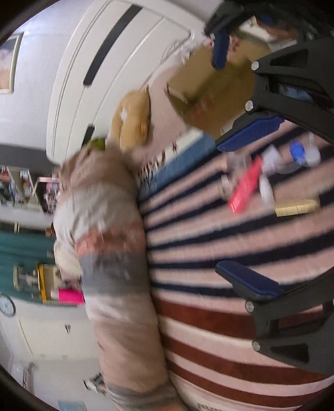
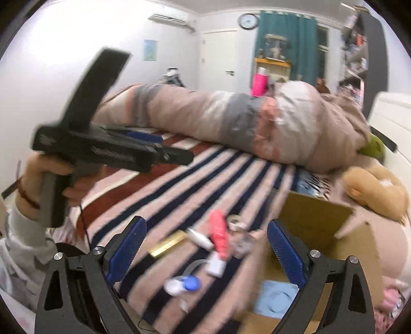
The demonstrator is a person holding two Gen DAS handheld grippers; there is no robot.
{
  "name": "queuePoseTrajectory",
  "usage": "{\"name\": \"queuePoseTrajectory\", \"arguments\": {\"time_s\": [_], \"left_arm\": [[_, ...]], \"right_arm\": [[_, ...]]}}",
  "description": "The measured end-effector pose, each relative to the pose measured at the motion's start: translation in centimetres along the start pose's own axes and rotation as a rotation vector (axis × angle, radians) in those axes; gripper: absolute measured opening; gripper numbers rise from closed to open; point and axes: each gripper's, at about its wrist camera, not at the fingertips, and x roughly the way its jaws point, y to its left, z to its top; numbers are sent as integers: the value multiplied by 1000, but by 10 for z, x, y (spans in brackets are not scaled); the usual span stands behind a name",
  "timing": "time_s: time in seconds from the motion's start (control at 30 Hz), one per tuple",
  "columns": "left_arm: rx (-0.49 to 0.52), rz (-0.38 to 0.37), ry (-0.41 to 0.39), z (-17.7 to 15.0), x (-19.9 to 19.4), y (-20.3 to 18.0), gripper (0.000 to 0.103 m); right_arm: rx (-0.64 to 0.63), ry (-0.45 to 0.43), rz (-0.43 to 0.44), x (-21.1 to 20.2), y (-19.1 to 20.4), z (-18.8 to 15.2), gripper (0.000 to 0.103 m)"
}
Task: Organize rigid objects
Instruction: 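Move the right gripper to the pink bottle and grasp it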
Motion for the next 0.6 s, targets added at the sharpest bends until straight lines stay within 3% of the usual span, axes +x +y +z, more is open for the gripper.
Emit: {"name": "queuePoseTrajectory", "arguments": {"time_s": [0.13,0.27,0.37,0.53,0.6], "left_arm": [[-33,24,19,-30,16,43,85],[-47,10,26,-50,37,75,85],[-50,27,60,-61,59,84,85],[-104,-58,125,-70,85,93,85],[-101,-32,132,-71,89,95,85]], "right_arm": [[-38,43,-5,37,33,5,77],[11,219,38,100,45,-5,72],[68,329,-18,147,39,-19,72],[123,413,-133,198,19,-38,66],[140,425,-168,213,12,-41,62]]}}
